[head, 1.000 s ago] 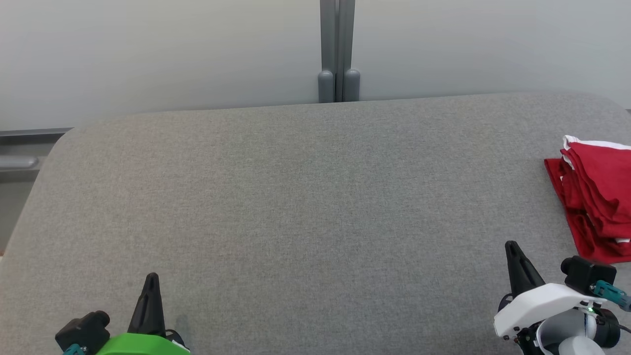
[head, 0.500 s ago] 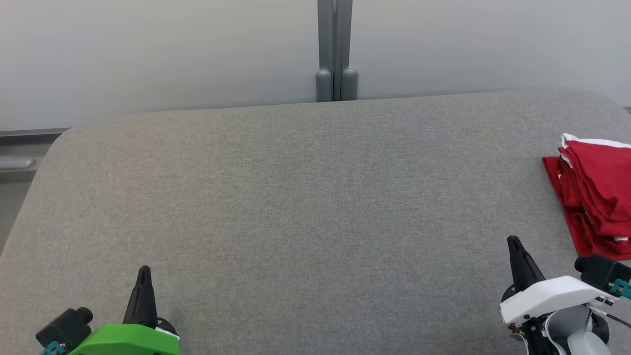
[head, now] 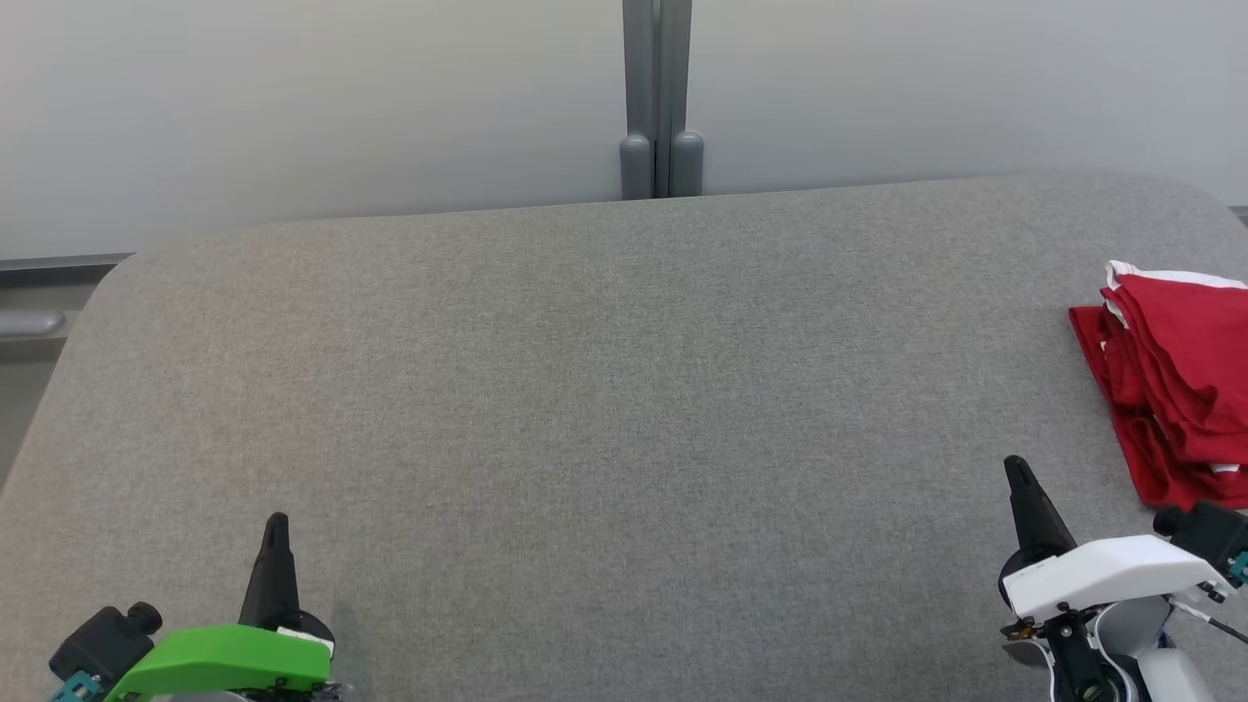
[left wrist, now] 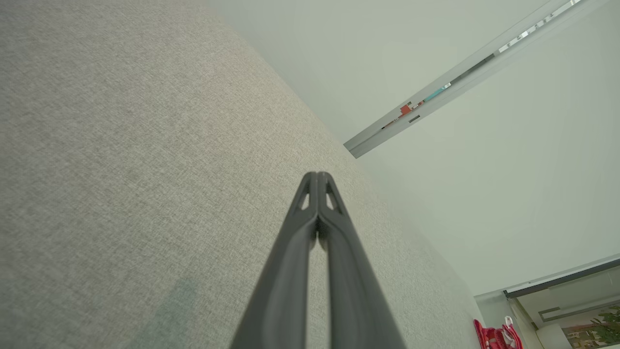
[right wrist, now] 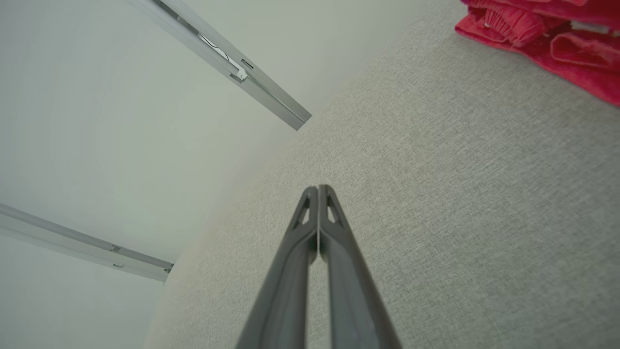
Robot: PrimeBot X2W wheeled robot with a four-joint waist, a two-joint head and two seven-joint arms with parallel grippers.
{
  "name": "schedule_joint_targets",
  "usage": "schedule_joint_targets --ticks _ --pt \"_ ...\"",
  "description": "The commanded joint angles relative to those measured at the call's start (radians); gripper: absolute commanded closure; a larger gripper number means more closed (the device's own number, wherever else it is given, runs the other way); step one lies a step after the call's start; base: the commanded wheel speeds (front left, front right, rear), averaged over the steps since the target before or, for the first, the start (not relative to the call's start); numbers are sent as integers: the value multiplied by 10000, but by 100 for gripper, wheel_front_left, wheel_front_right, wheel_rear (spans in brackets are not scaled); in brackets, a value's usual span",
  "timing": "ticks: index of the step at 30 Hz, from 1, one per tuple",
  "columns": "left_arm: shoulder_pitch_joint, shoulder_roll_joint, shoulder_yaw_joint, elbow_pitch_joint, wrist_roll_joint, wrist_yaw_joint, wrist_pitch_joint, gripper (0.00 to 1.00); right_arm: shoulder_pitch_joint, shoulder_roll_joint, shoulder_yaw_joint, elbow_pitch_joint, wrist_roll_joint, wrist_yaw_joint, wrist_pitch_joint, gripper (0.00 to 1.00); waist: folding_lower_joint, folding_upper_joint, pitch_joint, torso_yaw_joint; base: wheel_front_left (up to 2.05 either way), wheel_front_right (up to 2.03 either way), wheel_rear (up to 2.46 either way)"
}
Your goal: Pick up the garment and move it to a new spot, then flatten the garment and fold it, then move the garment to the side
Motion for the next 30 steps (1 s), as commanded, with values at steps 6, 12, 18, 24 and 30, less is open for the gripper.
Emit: schedule_joint_targets --ticks 6,12,18,24,30 --pt "-373 32 116 -197 -874 -13 218 100 -290 11 -71 -100 963 -6 144 100 0 0 14 -24 0 0 0" --pt "-443 23 179 -227 -1487 -14 397 100 -337 30 -107 -88 1670 -6 246 100 0 0 28 -47 0 0 0" --pt "-496 16 238 -251 -2068 -16 561 100 -383 42 -142 -75 2340 -7 336 100 0 0 41 -69 0 0 0" --pt "-554 9 295 -278 -2607 -17 729 100 -409 58 -172 -63 2973 -8 423 100 0 0 54 -92 0 0 0" --pt "-610 2 347 -303 -3145 -19 885 100 -465 73 -202 -51 3598 -8 503 100 0 0 68 -115 0 0 0"
